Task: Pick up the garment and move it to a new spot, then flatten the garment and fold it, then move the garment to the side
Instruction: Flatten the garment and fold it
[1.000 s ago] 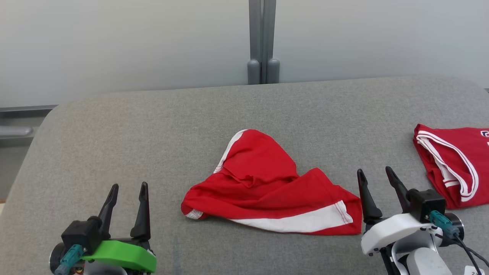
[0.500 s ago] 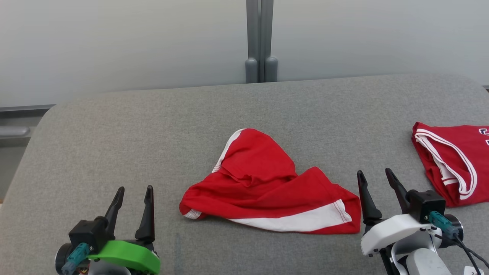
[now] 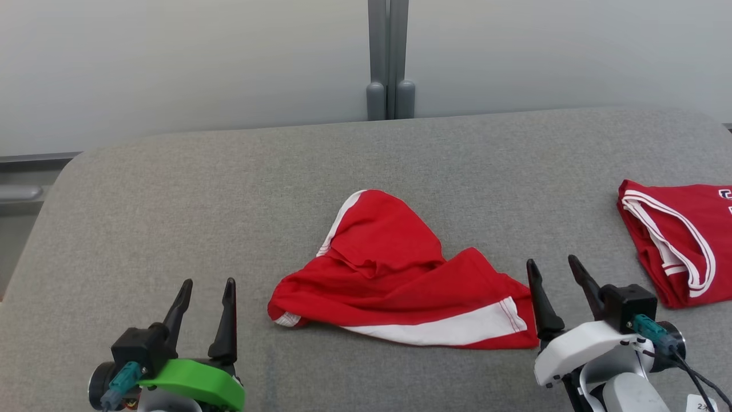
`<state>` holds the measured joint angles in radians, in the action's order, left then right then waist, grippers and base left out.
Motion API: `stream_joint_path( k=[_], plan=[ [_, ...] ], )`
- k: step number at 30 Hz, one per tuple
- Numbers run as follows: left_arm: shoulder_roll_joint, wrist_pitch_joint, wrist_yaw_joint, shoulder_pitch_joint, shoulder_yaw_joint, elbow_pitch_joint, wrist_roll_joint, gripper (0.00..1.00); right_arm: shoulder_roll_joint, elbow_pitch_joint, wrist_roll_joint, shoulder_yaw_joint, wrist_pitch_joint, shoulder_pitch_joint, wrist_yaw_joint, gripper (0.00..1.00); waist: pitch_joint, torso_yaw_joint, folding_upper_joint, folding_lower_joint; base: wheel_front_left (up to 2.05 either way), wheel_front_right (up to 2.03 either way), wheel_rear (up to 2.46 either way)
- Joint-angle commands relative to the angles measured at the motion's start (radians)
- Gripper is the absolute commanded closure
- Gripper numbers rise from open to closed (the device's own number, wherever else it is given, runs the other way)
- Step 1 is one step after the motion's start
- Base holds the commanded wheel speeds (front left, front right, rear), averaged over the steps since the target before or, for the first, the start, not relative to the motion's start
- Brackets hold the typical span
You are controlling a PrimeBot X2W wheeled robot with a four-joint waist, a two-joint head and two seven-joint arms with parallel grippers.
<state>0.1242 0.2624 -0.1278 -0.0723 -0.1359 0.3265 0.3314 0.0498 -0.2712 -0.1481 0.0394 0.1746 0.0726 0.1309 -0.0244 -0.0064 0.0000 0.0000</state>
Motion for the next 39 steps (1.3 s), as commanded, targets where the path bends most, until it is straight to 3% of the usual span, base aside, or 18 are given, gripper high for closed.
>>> stream_joint_path(
  k=[1,11,22,35,39],
  plan=[
    [-0.004,0.002,-0.003,-0.001,-0.007,0.012,-0.001,0.0,0.002,-0.013,-0.013,0.007,-0.02,0.009,-0.001,0.0,0.004,-0.001,0.0,0.0,0.0,0.0,0.0],
    [-0.012,-0.072,-0.004,-0.059,-0.18,0.249,0.131,0.0,0.01,-0.15,-0.068,0.052,-0.301,0.08,-0.001,0.0,0.039,-0.009,0.0,0.0,0.0,0.0,0.0],
    [-0.007,-0.071,-0.003,-0.165,-0.304,0.378,0.257,0.0,0.021,-0.216,-0.116,0.131,-0.464,0.152,-0.001,0.0,0.061,-0.014,0.0,0.0,0.0,0.0,0.0],
    [-0.001,-0.045,-0.003,-0.242,-0.344,0.482,0.329,0.0,0.049,-0.188,-0.165,0.177,-0.463,0.142,-0.001,0.0,0.076,-0.019,0.0,0.0,0.0,0.0,0.0],
    [-0.008,-0.04,-0.003,-0.276,-0.353,0.518,0.337,0.0,0.047,-0.188,-0.166,0.18,-0.457,0.153,-0.001,0.05,0.086,-0.021,0.0,0.0,0.0,0.0,0.0]
  ],
)
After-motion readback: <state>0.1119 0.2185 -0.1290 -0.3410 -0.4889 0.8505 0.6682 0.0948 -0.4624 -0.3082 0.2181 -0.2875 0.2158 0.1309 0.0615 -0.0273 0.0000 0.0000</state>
